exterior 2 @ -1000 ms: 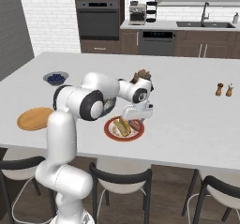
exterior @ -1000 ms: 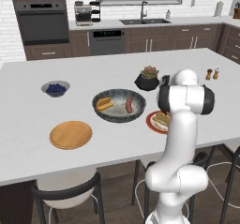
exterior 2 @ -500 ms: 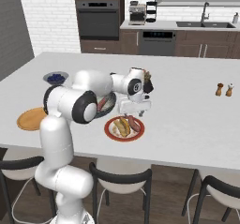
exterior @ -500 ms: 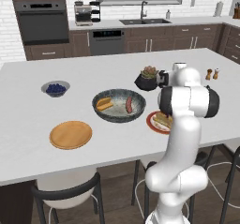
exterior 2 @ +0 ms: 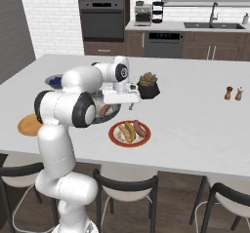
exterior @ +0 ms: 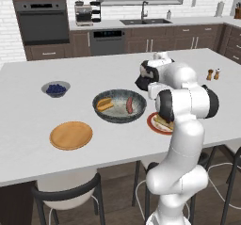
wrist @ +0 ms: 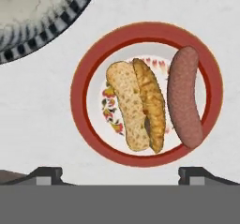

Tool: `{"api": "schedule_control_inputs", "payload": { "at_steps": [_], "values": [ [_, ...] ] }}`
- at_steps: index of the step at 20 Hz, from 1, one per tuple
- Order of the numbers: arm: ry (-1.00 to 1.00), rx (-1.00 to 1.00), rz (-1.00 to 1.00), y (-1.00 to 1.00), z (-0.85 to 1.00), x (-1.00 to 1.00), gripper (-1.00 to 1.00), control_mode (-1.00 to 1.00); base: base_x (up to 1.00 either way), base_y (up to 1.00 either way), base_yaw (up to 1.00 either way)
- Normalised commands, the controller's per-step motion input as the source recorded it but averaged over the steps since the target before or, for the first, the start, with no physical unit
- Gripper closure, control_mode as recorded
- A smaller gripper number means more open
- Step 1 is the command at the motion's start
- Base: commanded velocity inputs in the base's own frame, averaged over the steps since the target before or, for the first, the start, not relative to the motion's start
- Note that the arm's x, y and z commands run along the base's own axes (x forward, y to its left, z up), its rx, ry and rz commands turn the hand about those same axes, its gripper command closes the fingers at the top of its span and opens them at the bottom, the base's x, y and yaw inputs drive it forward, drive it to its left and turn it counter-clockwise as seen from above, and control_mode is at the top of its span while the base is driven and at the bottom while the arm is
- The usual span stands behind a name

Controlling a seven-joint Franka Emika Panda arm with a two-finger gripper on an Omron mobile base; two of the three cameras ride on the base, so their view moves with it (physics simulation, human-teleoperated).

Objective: Place one bun and one sausage from the bowl on each plate.

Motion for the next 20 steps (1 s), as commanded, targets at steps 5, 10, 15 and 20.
{"api": "schedule_control_inputs", "payload": {
  "at_steps": [5, 10, 15, 20],
  "values": [
    [-0.25, -0.20, -0.20, 1.00, 0.07, -0.08, -1.00, -1.00, 0.00, 0.00, 0.00],
    [-0.18, -0.23, -0.21, 0.95, 0.00, 0.35, -1.00, -1.00, 0.00, 0.00, 0.00],
    [-0.08, 0.10, -0.20, -0.01, -0.04, 0.36, -1.00, -1.00, 0.00, 0.00, 0.00],
    [-0.23, 0.07, -0.13, -0.18, -0.05, 0.45, -1.00, -1.00, 0.00, 0.00, 0.00]
  ]
}}
